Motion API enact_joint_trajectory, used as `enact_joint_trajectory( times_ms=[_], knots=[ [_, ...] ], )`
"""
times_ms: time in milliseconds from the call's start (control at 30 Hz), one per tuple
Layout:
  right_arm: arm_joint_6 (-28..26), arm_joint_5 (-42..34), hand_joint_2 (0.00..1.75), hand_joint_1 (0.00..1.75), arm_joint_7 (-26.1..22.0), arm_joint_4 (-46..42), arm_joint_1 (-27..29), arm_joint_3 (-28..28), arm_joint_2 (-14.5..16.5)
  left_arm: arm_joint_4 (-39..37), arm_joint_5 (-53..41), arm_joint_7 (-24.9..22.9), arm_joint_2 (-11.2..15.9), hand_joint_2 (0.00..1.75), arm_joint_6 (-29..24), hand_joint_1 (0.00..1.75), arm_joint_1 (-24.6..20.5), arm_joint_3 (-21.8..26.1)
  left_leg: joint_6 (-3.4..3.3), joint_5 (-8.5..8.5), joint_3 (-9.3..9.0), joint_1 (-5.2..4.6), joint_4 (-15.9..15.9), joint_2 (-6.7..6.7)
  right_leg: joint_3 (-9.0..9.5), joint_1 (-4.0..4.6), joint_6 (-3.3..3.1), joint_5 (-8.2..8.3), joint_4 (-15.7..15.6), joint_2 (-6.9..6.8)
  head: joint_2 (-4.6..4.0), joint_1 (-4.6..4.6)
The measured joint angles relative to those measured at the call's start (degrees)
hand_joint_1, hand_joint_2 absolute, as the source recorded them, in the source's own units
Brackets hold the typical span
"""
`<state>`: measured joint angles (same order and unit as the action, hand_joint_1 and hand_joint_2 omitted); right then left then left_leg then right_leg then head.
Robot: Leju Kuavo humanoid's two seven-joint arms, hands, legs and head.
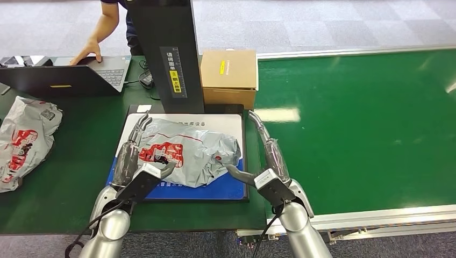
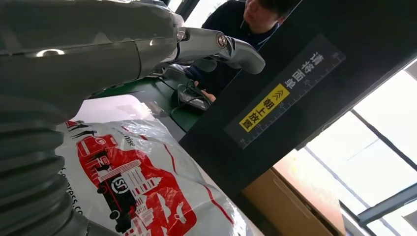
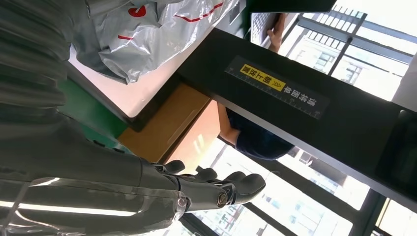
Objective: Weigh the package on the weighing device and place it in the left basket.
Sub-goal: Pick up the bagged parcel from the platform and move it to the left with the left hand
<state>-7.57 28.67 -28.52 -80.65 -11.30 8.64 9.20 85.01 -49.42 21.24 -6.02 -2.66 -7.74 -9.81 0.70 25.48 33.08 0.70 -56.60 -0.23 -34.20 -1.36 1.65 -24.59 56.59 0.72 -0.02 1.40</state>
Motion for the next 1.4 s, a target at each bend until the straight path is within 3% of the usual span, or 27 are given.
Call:
enact_joint_trajectory(
  times_ms=[167, 533, 733, 867, 1167, 1400],
  knots=[
    [-1.11, -1.53, 1.75, 0.00, -1.19, -0.05, 0.80, -0.01, -0.73, -5.30, -3.59, -1.68, 2.19, 1.75, 2.51, 0.00, -3.85, -2.42, 0.00, -0.01, -0.01, 0.00, 0.00, -0.01, 0.01, 0.00, 0.00, 0.01, 0.00, -0.01, 0.00, -0.01],
    [-3.01, -2.52, 1.75, 0.00, -1.69, -0.76, 3.97, -0.22, -1.93, -27.25, -4.85, -3.57, 7.10, 1.75, 7.33, 0.00, -16.98, -10.08, 0.01, -0.03, -0.03, 0.00, 0.00, 0.00, 0.03, 0.00, 0.00, 0.02, 0.01, 0.01, 0.00, -0.01],
    [-2.87, -2.52, 1.75, 0.00, -1.29, -1.48, 4.75, -0.31, -1.98, -36.07, -4.91, -4.56, 8.36, 1.75, 7.85, 0.03, -22.48, -12.55, 0.01, -0.03, -0.10, 0.00, 0.02, 0.00, 0.14, 0.00, 0.00, 0.02, 0.02, 0.00, 0.00, 0.00],
    [-2.76, -2.52, 1.75, 0.00, -1.08, -1.59, 4.80, -0.31, -1.98, -40.23, -3.83, -4.41, 9.16, 1.75, 8.08, 1.75, -24.52, -12.91, 0.01, -0.03, -0.28, 0.00, 0.03, 0.02, 0.29, 0.00, 0.00, 0.03, 0.02, 0.01, 0.00, 0.00],
    [-2.27, -2.52, 1.75, 0.00, -0.73, -1.67, 4.82, -0.29, -2.06, -42.78, -1.38, -3.01, 10.33, 1.75, 5.04, 1.75, -25.61, -12.70, 0.03, -0.04, -0.56, 0.00, 0.06, 0.01, 0.55, 0.00, -0.01, 0.03, 0.06, 0.01, 0.00, -0.01],
    [-2.22, -2.52, 1.75, 0.00, -0.27, -1.72, 5.62, -0.29, -2.36, -34.19, 2.87, -1.45, 10.89, 1.75, 0.71, 1.75, -20.58, -9.65, 0.03, -0.04, -0.49, 0.00, 0.05, 0.02, 0.46, 0.00, -0.02, 0.02, 0.06, 0.02, 0.00, 0.00]
  ],
)
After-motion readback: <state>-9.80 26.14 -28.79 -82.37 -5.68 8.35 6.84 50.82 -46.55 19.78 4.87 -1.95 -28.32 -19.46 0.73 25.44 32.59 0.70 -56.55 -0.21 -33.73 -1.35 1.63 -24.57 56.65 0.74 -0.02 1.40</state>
